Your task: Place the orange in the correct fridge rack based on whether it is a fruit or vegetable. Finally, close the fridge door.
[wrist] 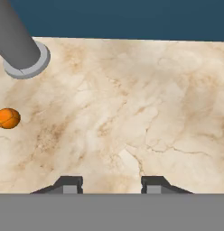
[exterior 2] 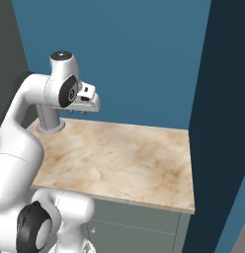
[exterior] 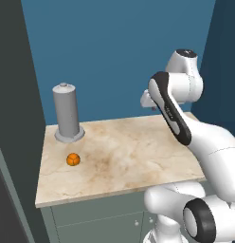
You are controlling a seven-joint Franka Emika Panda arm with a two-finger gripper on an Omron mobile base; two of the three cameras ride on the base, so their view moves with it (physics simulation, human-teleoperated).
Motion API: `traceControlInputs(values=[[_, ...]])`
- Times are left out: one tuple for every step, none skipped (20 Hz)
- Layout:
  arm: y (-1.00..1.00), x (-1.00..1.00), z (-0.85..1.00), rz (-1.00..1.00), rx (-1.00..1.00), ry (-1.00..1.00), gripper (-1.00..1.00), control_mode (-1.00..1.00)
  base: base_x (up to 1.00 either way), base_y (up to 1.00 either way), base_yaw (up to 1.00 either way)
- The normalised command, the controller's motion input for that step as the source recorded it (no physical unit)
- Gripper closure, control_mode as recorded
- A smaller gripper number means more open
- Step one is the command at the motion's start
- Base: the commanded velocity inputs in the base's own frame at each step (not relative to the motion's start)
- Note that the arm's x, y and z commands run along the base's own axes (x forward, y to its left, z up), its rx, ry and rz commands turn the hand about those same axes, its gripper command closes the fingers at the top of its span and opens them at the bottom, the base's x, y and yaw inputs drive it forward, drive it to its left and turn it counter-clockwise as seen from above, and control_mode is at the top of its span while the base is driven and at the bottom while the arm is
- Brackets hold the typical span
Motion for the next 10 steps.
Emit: traceControlInputs(values=[[0.0, -0.02, 0.0, 0.0, 0.0, 0.0, -1.0, -1.0, 0.0, 0.0, 0.0], [0.11, -0.41, 0.0, 0.0, 0.0, -0.06, -1.0, -1.0, 0.0, 0.0, 0.0], [0.26, -0.49, 0.0, 0.0, 0.0, -0.03, -1.0, -1.0, 0.0, 0.0, 0.0], [0.38, -0.32, -0.05, 0.0, 0.0, 0.0, -1.0, -1.0, 0.0, 0.0, 0.0], [0.74, -0.3, -0.08, 0.0, -0.06, 0.0, -1.0, -1.0, 0.0, 0.0, 0.0], [0.88, -0.39, -0.19, 0.0, -0.08, 0.0, -1.0, -1.0, 0.0, 0.0, 0.0], [1.0, -0.33, -0.23, 0.0, -0.1, 0.0, -1.0, -1.0, 0.0, 0.0, 0.0], [1.0, -0.36, -0.34, 0.0, -0.11, 0.0, -1.0, -1.0, 0.0, 0.0, 0.0], [1.0, -0.36, -0.43, 0.0, -0.13, 0.02, -1.0, -1.0, 0.0, 0.0, 0.0], [1.0, -0.29, -0.43, 0.0, -0.15, 0.05, -1.0, -1.0, 0.0, 0.0, 0.0]])
